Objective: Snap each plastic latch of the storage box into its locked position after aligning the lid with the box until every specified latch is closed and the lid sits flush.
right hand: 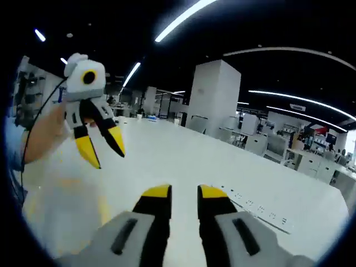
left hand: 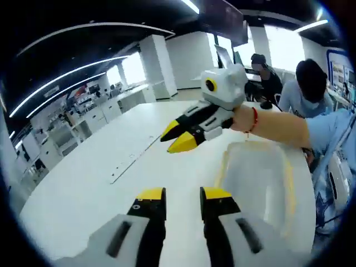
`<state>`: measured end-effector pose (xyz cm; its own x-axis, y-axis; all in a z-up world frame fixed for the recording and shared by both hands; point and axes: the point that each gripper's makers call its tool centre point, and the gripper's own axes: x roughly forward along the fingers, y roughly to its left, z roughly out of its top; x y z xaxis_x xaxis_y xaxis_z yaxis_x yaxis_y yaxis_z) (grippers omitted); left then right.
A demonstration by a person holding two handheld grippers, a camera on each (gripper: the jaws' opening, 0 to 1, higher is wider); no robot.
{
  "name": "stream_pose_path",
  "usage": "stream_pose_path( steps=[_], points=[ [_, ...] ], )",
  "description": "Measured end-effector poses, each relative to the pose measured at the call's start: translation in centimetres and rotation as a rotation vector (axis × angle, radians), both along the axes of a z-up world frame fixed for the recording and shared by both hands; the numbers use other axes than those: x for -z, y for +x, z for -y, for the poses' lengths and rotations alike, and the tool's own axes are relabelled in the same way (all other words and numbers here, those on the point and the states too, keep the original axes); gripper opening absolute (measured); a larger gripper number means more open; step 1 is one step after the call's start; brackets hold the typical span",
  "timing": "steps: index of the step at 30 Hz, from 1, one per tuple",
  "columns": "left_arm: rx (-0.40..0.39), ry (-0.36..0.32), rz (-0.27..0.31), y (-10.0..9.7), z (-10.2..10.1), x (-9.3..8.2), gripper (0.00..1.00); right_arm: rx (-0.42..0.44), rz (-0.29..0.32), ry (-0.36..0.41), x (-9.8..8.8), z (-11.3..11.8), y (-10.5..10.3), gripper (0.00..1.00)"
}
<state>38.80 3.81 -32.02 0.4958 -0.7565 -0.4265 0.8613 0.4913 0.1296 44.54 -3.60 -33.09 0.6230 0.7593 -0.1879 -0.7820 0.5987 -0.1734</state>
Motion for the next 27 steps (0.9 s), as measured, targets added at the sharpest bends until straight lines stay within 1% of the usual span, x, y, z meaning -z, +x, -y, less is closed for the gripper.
stream_pose_path(
  steps=[2, 3, 4, 5, 7, 10, 12, 13, 15, 18, 23, 25, 26, 27],
  points=[
    [-0.063, -0.069, 0.031, 0.7, -1.0, -1.2, 0.26, 0.013, 0.023, 0.003, -0.9, 0.2, -0.7, 0.21],
    [-0.084, -0.088, 0.044, 0.9, -1.4, -1.6, 0.28, 0.022, 0.054, 0.015, -1.9, 0.3, -1.4, 0.23],
    [-0.13, -0.133, 0.079, 1.3, -2.4, -2.7, 0.29, 0.025, 0.068, 0.026, -2.5, 0.4, -1.9, 0.25],
    [-0.143, -0.168, 0.107, 1.2, -2.8, -3.5, 0.3, 0.027, 0.084, 0.039, -3.2, 0.5, -2.6, 0.26],
    [-0.16, -0.204, 0.143, 0.8, -3.6, -4.5, 0.34, 0.028, 0.09, 0.049, -3.9, 0.7, -3.6, 0.29],
    [-0.201, -0.207, 0.19, 0.3, -4.7, -5.2, 0.38, 0.031, 0.102, 0.053, -4.4, 1.0, -4.9, 0.32],
    [-0.233, -0.201, 0.233, -0.5, -5.5, -5.8, 0.42, 0.037, 0.13, 0.049, -5.0, 1.4, -6.1, 0.33],
    [-0.246, -0.216, 0.255, -1.2, -5.9, -6.3, 0.44, 0.041, 0.152, 0.049, -5.4, 1.8, -7.0, 0.33],
    [-0.259, -0.243, 0.286, -1.9, -6.4, -7.1, 0.49, 0.054, 0.182, 0.057, -6.1, 2.4, -7.9, 0.36],
    [-0.261, -0.247, 0.308, -3.2, -6.9, -7.4, 0.51, 0.073, 0.217, 0.072, -7.1, 3.4, -9.2, 0.38],
    [-0.288, -0.279, 0.348, -5.1, -8.0, -8.1, 0.59, 0.096, 0.246, 0.088, -8.1, 5.0, -11.3, 0.38],
    [-0.309, -0.288, 0.366, -5.5, -8.8, -8.4, 0.6, 0.116, 0.272, 0.077, -8.3, 6.0, -12.2, 0.39],
    [-0.324, -0.294, 0.38, -5.9, -9.3, -8.5, 0.59, 0.142, 0.29, 0.07, -8.3, 6.9, -12.9, 0.39],
    [-0.327, -0.296, 0.383, -6.1, -9.4, -8.5, 0.59, 0.144, 0.292, 0.069, -8.3, 7.1, -13.0, 0.39]
  ],
)
